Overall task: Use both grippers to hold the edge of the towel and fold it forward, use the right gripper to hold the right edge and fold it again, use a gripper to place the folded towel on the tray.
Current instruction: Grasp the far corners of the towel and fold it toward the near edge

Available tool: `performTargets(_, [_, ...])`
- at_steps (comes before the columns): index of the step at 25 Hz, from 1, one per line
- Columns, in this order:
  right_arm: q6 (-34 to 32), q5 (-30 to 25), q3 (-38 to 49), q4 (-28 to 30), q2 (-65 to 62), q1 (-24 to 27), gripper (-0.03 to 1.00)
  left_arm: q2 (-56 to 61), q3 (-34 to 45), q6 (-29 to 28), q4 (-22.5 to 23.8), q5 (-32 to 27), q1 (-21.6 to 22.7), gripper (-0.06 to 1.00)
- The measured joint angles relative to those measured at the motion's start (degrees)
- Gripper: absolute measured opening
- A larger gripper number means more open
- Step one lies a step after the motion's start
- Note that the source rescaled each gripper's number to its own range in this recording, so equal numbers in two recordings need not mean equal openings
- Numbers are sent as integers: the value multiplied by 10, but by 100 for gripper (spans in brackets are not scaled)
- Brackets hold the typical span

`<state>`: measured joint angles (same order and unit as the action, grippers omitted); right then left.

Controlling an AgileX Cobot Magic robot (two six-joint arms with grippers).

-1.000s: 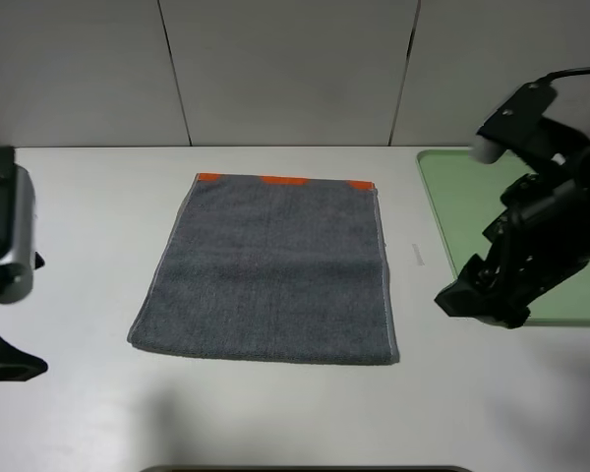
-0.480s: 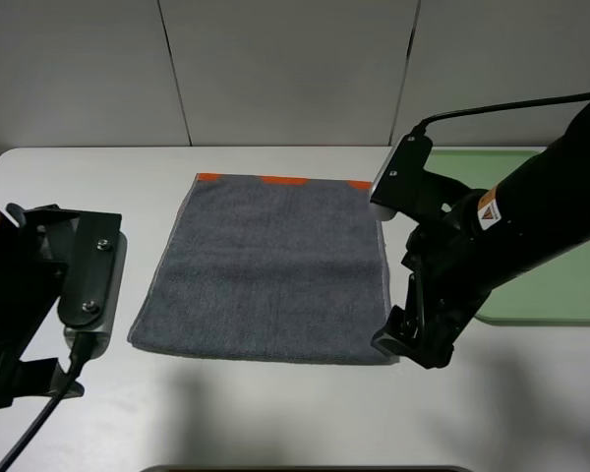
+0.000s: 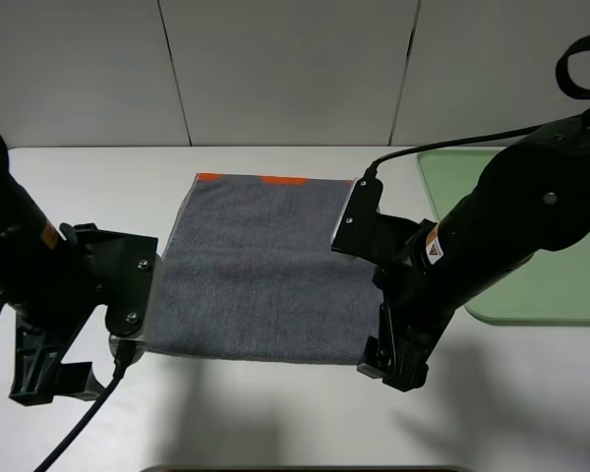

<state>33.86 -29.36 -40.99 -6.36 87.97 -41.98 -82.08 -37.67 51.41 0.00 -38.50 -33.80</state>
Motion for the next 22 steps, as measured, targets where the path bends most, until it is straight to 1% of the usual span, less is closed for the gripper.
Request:
performTargets(5, [24, 10, 0, 24, 11, 0, 100, -33, 0, 14, 0, 34, 0, 95])
performTargets(8, [26, 18, 0, 41, 18, 0, 100, -51, 0, 24, 0, 45, 0, 95])
performTargets(14, [28, 28, 0, 46, 53, 0, 100, -70, 0, 31, 0, 76, 0, 94])
performTargets(22, [38, 66, -1, 46, 109, 0, 100, -115, 0, 43, -3, 117, 0, 94])
